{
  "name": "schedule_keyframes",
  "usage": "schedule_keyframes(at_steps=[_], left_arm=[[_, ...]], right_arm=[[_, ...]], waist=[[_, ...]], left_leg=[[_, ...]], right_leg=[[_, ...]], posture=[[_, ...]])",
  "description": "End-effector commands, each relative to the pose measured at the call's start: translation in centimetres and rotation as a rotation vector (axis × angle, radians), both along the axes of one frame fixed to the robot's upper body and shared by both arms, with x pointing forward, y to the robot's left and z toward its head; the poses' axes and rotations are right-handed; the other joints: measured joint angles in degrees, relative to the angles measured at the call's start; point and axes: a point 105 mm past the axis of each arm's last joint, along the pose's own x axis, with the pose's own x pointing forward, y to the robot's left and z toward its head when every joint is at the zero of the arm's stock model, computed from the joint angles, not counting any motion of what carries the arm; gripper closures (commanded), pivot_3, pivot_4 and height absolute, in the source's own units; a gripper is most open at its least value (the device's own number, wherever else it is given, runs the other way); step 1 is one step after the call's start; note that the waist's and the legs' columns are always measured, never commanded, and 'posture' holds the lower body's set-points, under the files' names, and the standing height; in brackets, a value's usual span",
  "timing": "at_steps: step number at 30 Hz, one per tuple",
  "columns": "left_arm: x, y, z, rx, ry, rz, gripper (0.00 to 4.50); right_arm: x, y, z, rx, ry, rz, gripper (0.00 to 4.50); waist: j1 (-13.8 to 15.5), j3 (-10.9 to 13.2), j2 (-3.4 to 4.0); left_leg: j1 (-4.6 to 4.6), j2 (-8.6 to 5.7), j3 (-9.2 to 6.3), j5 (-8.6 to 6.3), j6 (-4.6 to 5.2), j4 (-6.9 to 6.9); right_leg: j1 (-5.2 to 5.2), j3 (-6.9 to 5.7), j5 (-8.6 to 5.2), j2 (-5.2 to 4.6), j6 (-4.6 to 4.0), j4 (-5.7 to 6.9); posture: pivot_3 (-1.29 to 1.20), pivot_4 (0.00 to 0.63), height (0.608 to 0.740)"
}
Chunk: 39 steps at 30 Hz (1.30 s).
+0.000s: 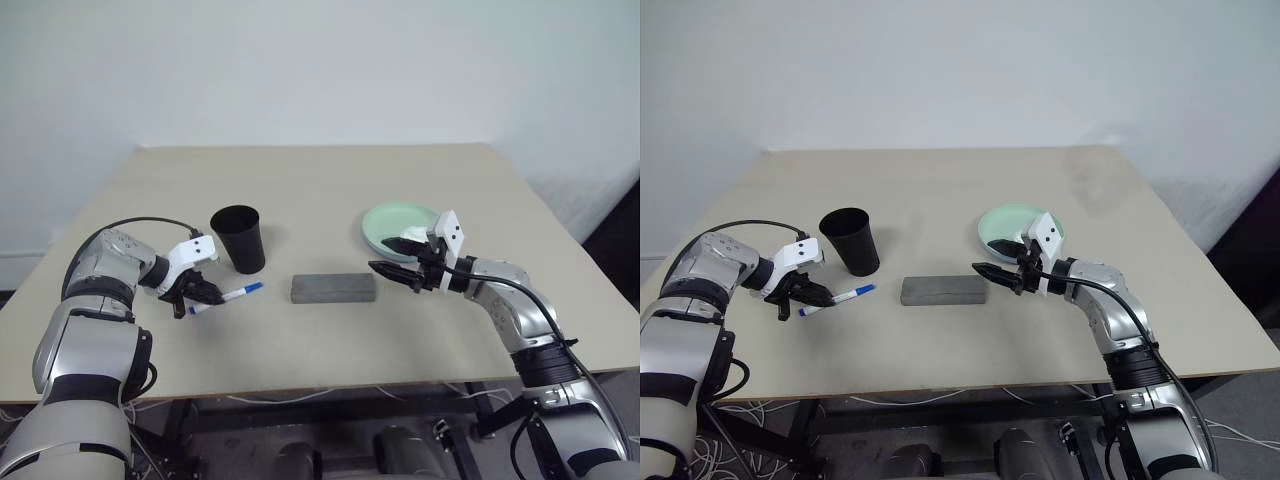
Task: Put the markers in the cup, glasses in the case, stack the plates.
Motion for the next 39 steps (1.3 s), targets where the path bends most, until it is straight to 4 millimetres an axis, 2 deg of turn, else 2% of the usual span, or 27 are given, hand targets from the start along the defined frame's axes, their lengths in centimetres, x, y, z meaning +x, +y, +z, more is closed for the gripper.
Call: schedule_keyframes(at_steps=[1,7,11,15,19,22,25,29,36,39], left_arm=[[-0.1,-0.2,1.1,-0.044,-0.028,-0.058,4.37],[0.4,-3.3,4.0,-0.239,-0.163,-0.216,4.37],[1.7,-6.4,8.0,-0.519,-0.347,-0.225,4.37],[2.5,-8.0,11.4,-0.718,-0.492,-0.184,4.37],[4.0,-8.2,14.0,-0.822,-0.675,-0.055,4.37],[5.8,-6.9,15.4,-0.842,-0.855,0.113,4.37],[6.9,-5.4,15.5,-0.803,-0.989,0.247,4.37],[7.6,-4.3,14.6,-0.777,-1.061,0.366,4.37],[8.2,-4.3,12.3,-0.803,-1.033,0.474,4.37],[8.3,-4.5,12.0,-0.821,-1.018,0.483,4.37]], right_arm=[[0.4,0.0,1.6,0.016,-0.058,0.0,1.38],[0.3,0.0,1.5,0.013,-0.058,0.004,1.38],[0.3,0.2,1.5,0.014,-0.059,0.011,1.38],[0.3,0.4,1.5,0.013,-0.06,0.025,1.38],[0.4,0.6,1.6,0.011,-0.062,0.034,1.38],[0.5,0.7,1.7,0.012,-0.065,0.037,1.38],[0.5,0.7,1.8,0.013,-0.066,0.039,1.38],[0.6,0.8,1.8,0.016,-0.069,0.037,1.38],[0.6,0.7,1.8,0.02,-0.072,0.028,1.38],[0.6,0.7,1.8,0.021,-0.073,0.024,1.38]], waist=[[0.01,0.0,0.0],[0.06,0.01,-0.03],[0.04,0.01,-0.04],[0.0,0.01,-0.03],[0.01,0.01,-0.03],[0.02,0.01,-0.02],[0.03,0.01,-0.02],[0.07,0.0,-0.02],[0.06,0.0,-0.04],[0.05,-0.01,-0.04]], left_leg=[[0.0,0.0,0.0,0.0,0.0,0.0],[-0.05,0.02,-0.07,0.0,0.0,0.03],[-0.06,0.06,-0.04,0.0,0.0,0.04],[-0.05,0.02,-0.04,0.0,0.0,0.04],[0.01,0.04,-0.03,0.0,0.0,0.03],[0.09,0.04,-0.03,0.01,0.0,0.03],[0.13,0.03,-0.04,0.01,0.0,0.03],[0.09,0.0,-0.04,0.0,-0.01,0.03],[0.05,-0.07,-0.05,0.0,-0.01,0.03],[0.05,-0.06,-0.06,0.0,-0.01,0.03]], right_leg=[[0.0,0.0,0.0,0.0,0.0,0.0],[0.0,-0.04,0.0,-0.03,0.0,0.0],[-0.02,-0.01,0.0,-0.05,0.0,0.0],[-0.02,-0.02,0.0,-0.04,0.0,0.0],[-0.02,-0.01,0.01,-0.02,0.01,0.05],[0.03,-0.01,0.01,-0.01,0.01,0.06],[0.07,-0.03,0.02,-0.01,0.01,0.06],[0.08,-0.03,0.02,-0.02,0.01,0.02],[0.09,-0.03,0.02,-0.07,0.02,-0.05],[0.09,-0.05,0.02,-0.05,0.02,-0.04]], posture=[[0.0,0.0,0.737],[0.0,0.0,0.737],[0.0,0.0,0.737],[0.0,0.0,0.737],[0.0,0.0,0.737],[0.0,0.0,0.737],[0.0,0.0,0.737],[0.0,0.0,0.737],[0.0,0.0,0.737],[0.0,0.0,0.737]])
